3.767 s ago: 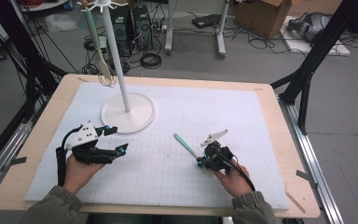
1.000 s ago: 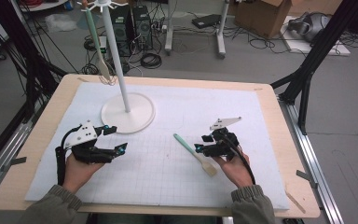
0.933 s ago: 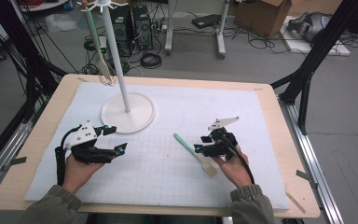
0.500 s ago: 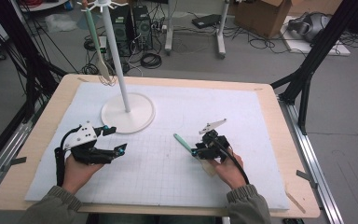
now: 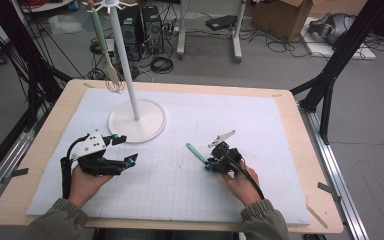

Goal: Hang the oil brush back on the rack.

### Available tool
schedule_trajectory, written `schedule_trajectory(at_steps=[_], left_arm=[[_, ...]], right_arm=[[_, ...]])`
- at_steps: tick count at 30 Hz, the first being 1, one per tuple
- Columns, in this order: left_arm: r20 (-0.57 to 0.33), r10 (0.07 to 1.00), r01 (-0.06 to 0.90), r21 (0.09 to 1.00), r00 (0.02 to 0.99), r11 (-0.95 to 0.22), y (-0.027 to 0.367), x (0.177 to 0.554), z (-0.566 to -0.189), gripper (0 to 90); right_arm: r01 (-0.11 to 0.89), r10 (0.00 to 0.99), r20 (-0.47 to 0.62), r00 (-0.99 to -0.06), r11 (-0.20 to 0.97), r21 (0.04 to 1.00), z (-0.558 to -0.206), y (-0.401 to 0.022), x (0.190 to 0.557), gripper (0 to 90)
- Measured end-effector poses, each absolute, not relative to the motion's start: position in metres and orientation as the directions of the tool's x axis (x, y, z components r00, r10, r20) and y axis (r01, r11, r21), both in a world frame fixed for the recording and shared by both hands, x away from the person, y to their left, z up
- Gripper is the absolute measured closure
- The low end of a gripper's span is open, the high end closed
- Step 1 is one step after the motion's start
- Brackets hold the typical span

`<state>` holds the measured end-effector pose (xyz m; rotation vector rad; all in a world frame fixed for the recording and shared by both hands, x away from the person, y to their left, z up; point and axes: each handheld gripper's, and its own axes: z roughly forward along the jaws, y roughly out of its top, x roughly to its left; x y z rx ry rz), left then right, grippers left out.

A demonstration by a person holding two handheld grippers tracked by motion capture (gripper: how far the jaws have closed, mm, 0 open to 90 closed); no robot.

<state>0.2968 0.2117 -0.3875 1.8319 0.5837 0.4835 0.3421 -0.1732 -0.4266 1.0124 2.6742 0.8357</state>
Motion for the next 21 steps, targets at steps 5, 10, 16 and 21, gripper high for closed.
schedule_trajectory(at_steps=[5, 10, 16, 21], left_arm=[[0.047, 0.602, 0.157, 0.946, 0.797, -0.282, 0.211, 0.297, -0.388, 26.7], [0.047, 0.603, 0.157, 0.947, 0.796, -0.281, 0.210, 0.296, -0.388, 26.7], [0.045, 0.599, 0.157, 0.947, 0.799, -0.281, 0.210, 0.297, -0.388, 26.7], [0.050, 0.597, 0.151, 0.948, 0.801, -0.281, 0.209, 0.296, -0.387, 26.9]], right_arm=[[0.586, 0.681, 0.045, -0.731, 0.592, 0.553, -0.427, -0.171, 0.340, 80.1], [0.597, 0.683, 0.072, -0.727, 0.577, 0.557, -0.428, -0.173, 0.342, 81.0], [0.599, 0.673, 0.109, -0.732, 0.559, 0.573, -0.428, -0.179, 0.344, 81.7], [0.607, 0.670, 0.145, -0.728, 0.533, 0.589, -0.424, -0.185, 0.343, 81.7]])
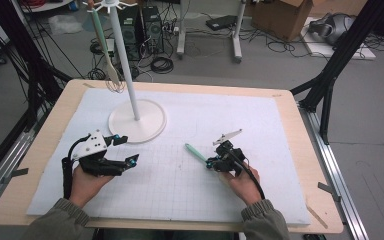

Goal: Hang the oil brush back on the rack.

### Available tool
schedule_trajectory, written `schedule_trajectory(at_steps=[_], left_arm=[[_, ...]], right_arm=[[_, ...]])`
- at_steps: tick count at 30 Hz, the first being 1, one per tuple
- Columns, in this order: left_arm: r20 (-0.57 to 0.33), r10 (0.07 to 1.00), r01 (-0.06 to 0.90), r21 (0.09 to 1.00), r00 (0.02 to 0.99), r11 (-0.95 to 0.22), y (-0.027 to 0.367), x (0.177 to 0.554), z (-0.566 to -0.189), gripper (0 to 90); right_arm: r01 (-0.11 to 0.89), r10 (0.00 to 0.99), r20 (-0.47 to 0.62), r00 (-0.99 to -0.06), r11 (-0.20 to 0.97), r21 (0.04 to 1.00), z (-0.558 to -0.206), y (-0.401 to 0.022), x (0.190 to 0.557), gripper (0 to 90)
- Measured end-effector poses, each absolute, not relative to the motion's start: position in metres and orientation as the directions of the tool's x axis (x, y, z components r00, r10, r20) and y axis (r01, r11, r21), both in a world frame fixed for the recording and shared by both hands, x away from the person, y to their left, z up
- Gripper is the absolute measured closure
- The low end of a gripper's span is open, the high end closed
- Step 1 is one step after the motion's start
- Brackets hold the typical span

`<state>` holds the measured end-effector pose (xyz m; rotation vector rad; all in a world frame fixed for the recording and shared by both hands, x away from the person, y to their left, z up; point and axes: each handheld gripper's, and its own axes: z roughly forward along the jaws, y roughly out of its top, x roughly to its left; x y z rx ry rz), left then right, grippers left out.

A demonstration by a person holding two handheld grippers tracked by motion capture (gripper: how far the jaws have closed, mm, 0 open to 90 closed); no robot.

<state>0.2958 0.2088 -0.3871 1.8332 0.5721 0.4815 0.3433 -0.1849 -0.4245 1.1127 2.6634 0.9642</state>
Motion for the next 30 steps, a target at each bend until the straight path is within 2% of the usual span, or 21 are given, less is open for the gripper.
schedule_trajectory(at_steps=[13, 30], left_arm=[[0.027, 0.574, 0.167, 0.945, 0.818, -0.282, 0.206, 0.296, -0.386, 29.3], [-0.014, 0.493, 0.176, 0.942, 0.870, -0.284, 0.190, 0.294, -0.382, 34.6]], right_arm=[[0.560, 0.636, 0.160, -0.755, 0.498, 0.662, -0.411, -0.194, 0.337, 81.8], [0.437, 0.535, 0.125, -0.836, 0.510, 0.741, -0.376, -0.177, 0.315, 81.8]])
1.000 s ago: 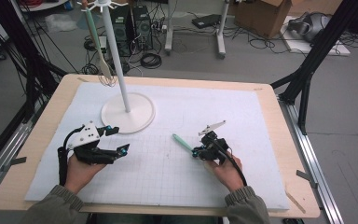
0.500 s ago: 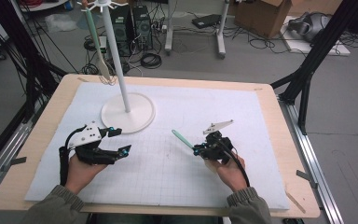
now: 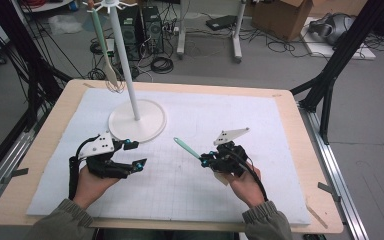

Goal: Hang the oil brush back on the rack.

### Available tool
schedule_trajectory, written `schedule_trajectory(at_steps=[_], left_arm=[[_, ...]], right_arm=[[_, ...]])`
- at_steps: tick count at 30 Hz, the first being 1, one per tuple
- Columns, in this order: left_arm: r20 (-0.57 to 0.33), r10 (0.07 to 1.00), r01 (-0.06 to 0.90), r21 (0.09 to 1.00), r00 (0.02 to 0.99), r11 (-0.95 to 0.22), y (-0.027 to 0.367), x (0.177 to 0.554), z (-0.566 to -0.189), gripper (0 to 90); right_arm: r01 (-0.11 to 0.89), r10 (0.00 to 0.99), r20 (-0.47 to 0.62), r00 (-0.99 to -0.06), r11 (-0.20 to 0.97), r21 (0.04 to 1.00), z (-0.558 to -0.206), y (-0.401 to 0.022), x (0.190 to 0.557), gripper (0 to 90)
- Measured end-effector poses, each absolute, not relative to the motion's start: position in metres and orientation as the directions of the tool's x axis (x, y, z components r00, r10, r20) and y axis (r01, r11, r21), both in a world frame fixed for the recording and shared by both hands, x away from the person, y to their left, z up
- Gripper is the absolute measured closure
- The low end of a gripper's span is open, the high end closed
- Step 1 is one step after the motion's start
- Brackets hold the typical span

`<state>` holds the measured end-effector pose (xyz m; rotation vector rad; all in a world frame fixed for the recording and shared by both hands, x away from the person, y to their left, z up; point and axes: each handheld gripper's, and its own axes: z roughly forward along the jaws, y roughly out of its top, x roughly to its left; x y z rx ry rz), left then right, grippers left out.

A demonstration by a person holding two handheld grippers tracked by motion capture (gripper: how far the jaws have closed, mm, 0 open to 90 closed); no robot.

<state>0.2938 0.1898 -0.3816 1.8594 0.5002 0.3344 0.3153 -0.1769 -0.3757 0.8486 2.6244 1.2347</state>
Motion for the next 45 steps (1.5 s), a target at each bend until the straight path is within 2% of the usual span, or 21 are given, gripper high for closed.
schedule_trajectory(at_steps=[9, 17, 22, 28, 45], left_arm=[[-0.037, 0.453, 0.186, 0.940, 0.891, -0.288, 0.181, 0.294, -0.379, 42.1], [-0.063, 0.413, 0.196, 0.937, 0.909, -0.289, 0.169, 0.293, -0.378, 44.2], [-0.117, 0.381, 0.239, 0.926, 0.917, -0.291, 0.161, 0.296, -0.381, 44.6], [-0.135, 0.351, 0.243, 0.928, 0.926, -0.284, 0.157, 0.296, -0.381, 47.1], [-0.205, 0.338, 0.290, 0.931, 0.919, -0.223, 0.163, 0.300, -0.380, 53.1]], right_arm=[[0.371, 0.460, 0.120, -0.880, 0.505, 0.779, -0.355, -0.159, 0.305, 81.7], [0.309, 0.395, 0.097, -0.913, 0.518, 0.798, -0.344, -0.142, 0.298, 81.7], [0.295, 0.362, 0.105, -0.926, 0.524, 0.799, -0.346, -0.133, 0.297, 81.7], [0.270, 0.336, 0.091, -0.937, 0.538, 0.799, -0.351, -0.123, 0.295, 81.7], [0.186, 0.295, 0.019, -0.955, 0.548, 0.816, -0.353, -0.113, 0.289, 81.5]])
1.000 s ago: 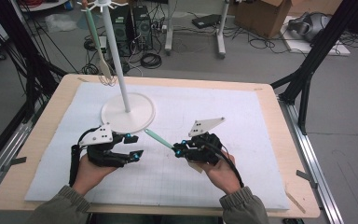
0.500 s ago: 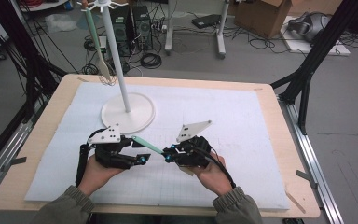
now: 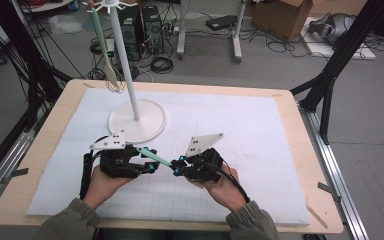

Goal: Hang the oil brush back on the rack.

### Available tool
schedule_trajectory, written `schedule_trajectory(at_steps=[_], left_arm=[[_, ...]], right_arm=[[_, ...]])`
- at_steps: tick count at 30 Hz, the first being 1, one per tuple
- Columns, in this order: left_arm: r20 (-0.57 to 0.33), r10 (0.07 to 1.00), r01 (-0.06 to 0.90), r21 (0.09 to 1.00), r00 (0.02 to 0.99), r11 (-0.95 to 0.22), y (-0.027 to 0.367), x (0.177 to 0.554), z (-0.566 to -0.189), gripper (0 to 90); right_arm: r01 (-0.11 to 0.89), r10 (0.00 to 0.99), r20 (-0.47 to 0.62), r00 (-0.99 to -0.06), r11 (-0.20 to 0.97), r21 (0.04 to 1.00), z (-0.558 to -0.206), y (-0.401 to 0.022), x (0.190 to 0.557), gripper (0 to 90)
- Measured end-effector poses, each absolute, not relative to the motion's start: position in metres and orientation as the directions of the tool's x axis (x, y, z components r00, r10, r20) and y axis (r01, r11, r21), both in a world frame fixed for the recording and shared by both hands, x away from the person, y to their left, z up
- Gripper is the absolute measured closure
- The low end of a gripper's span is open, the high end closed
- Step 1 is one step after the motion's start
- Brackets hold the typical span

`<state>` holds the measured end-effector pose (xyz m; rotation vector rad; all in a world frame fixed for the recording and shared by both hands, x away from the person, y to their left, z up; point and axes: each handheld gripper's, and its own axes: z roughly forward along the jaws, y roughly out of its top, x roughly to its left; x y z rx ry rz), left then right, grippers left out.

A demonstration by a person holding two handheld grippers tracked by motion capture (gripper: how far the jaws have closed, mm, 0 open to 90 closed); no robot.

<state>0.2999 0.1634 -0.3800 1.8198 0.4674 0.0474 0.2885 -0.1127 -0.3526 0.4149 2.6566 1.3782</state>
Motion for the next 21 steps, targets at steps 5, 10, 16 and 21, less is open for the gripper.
schedule_trajectory(at_steps=[5, 10, 16, 21], left_arm=[[-0.223, 0.326, 0.299, 0.932, 0.919, -0.204, 0.1654, 0.3004, -0.3795, 54.0], [-0.234, 0.319, 0.305, 0.933, 0.918, -0.192, 0.1666, 0.3009, -0.3791, 56.1], [-0.242, 0.319, 0.310, 0.934, 0.916, -0.180, 0.1672, 0.3013, -0.3792, 58.7], [-0.246, 0.317, 0.313, 0.933, 0.916, -0.179, 0.1683, 0.3016, -0.3796, 59.7]], right_arm=[[0.161, 0.293, -0.011, -0.956, 0.556, 0.816, -0.3522, -0.1114, 0.2865, 81.5], [0.145, 0.286, -0.029, -0.958, 0.567, 0.811, -0.3528, -0.1094, 0.2848, 81.4], [0.138, 0.287, -0.039, -0.957, 0.570, 0.810, -0.3524, -0.1093, 0.2841, 81.4], [0.131, 0.286, -0.048, -0.957, 0.573, 0.809, -0.3528, -0.1081, 0.2837, 81.3]])
